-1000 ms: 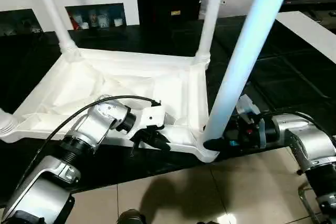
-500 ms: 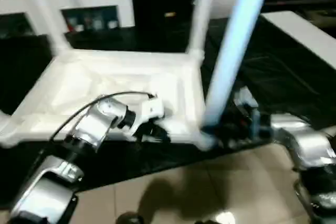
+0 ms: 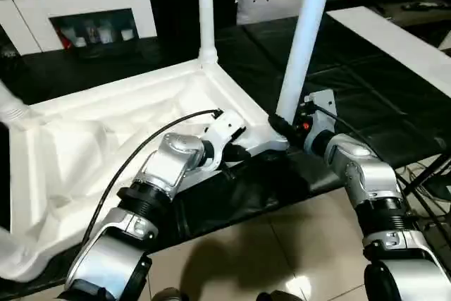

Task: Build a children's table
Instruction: Rotate leg to tighten

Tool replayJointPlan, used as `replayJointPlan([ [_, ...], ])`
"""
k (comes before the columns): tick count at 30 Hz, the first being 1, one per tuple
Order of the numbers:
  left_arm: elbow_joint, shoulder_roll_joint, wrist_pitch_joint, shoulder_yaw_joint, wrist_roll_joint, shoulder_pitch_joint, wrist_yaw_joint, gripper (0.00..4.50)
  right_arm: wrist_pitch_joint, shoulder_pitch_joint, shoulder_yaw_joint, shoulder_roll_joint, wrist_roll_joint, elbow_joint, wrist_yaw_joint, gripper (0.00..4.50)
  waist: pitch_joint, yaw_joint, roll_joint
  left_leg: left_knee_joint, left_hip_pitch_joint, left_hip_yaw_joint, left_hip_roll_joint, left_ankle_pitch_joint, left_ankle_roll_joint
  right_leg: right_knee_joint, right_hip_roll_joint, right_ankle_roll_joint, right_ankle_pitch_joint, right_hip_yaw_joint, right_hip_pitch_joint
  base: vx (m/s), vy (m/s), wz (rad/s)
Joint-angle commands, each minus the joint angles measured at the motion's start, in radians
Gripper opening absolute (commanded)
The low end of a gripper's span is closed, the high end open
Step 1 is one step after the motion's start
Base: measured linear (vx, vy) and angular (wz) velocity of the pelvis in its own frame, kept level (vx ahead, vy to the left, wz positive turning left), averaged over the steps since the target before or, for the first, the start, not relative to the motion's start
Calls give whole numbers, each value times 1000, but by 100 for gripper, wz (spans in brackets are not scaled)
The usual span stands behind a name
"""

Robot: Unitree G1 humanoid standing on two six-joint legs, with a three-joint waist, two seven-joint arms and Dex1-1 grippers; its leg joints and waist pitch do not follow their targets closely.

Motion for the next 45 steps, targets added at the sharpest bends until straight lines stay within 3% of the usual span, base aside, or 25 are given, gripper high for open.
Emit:
replayJointPlan([
  [1, -52, -2, -47, -13, -14, -8, -32, 0, 6, 24, 42, 9, 17, -11, 69, 317, -89, 11, -16, -55, 5, 1, 11, -106, 95, -67, -50, -222, -150, 44, 73, 0, 0, 0],
  [2, -55, 5, -56, -20, -12, -4, -44, 0, -2, 30, 41, -1, 19, -17, 85, 317, -89, 13, -17, -55, 6, 2, 11, -113, 94, -68, -50, -220, -159, 44, 74, 0, 0, 0],
  [3, -58, 18, -78, -29, -9, 1, -65, 0, -16, 39, 44, -19, 19, -26, 109, 339, -85, 15, -11, -57, 7, 1, 13, -127, 89, -71, -52, -218, -181, 44, 72, 0, 0, 0],
  [6, -60, 40, -96, -40, -11, 7, -99, 0, -41, 50, 48, -52, 26, -37, 160, 360, -82, 20, -13, -60, 11, 1, 15, -164, 73, -79, -52, -199, -246, 44, 70, 0, 0, 0],
  [10, -58, 113, -198, -86, 2, 19, -221, 0, -97, 84, 86, -157, 20, -73, 332, 396, -75, 28, -12, -64, 13, -1, 16, -216, 61, -88, -54, -167, -326, 44, 67, 0, 0, 0],
  [13, -64, 172, -268, -125, -1, 24, -344, 0, -99, 99, 123, -241, 8, -96, 464, 432, -76, 35, -11, -65, 17, -1, 20, -217, 60, -85, -52, -173, -314, 46, 64, 0, 0, 0],
  [21, -67, 245, -369, -181, -18, 26, -535, 0, -131, 136, 181, -354, 54, -154, 730, 432, -78, 61, -9, -63, 18, 1, 27, -212, 70, -74, -54, -206, -261, 49, 63, 0, 0, 0],
  [24, -68, 273, -406, -204, -18, 28, -607, 0, -95, 165, 211, -380, 82, -201, 809, 397, -77, 73, -10, -64, 17, -1, 26, -211, 71, -76, -55, -199, -281, 48, 64, 0, 0, 0],
  [31, -78, 288, -423, -214, -25, 30, -662, 0, -71, 189, 229, -375, 109, -247, 863, 346, -73, 73, -10, -70, 19, -4, 29, -259, 42, -84, -59, -178, -368, 48, 60, 0, 0, 0],
  [40, -47, 278, -436, -205, -35, 16, -667, 0, -14, 203, 257, -395, 141, -276, 926, 276, -77, 75, -13, -67, 19, -3, 29, -232, 46, -80, -59, -189, -328, 49, 61, 0, 0, 0],
  [45, -55, 268, -395, -186, -57, 24, -659, 0, 22, 208, 242, -381, 156, -291, 896, 241, -77, 76, -15, -66, 16, -3, 27, -214, 48, -79, -60, -182, -338, 49, 63, 0, 0, 0],
])
